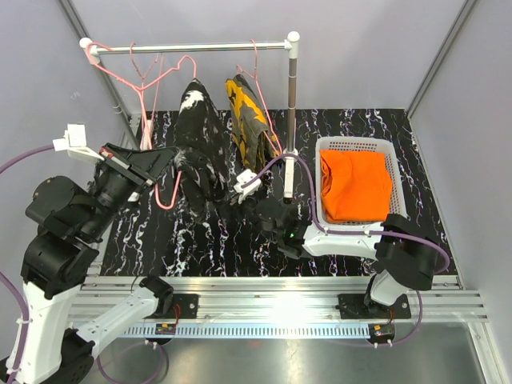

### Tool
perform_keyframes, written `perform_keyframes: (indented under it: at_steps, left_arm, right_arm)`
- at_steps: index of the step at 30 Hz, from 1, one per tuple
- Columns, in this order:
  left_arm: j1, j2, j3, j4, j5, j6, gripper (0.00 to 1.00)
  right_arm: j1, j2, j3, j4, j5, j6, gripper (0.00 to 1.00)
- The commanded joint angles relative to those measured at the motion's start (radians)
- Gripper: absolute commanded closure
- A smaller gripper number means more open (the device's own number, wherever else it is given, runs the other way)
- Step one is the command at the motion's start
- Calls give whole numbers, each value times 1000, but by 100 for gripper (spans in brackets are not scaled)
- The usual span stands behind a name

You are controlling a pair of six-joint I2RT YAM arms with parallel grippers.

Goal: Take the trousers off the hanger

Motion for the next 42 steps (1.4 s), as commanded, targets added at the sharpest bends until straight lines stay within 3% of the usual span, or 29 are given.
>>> perform_keyframes:
  at_steps: [1, 11, 34, 42]
  left_arm:
    - [-3, -47, 21, 293, -2, -32, 100]
    - [-3, -52, -27, 303, -53, -66, 100]
    - [-3, -38, -10, 293, -86, -87, 100]
    - [-3, -69, -28, 293, -39, -104, 100]
  right_arm:
    - [18, 0, 23, 202, -10, -1, 1]
    - [35, -4, 75, 233, -119, 87, 0]
    - [87, 39, 80, 210, -7, 19, 1]
    - [89, 74, 157, 285, 134, -227, 1]
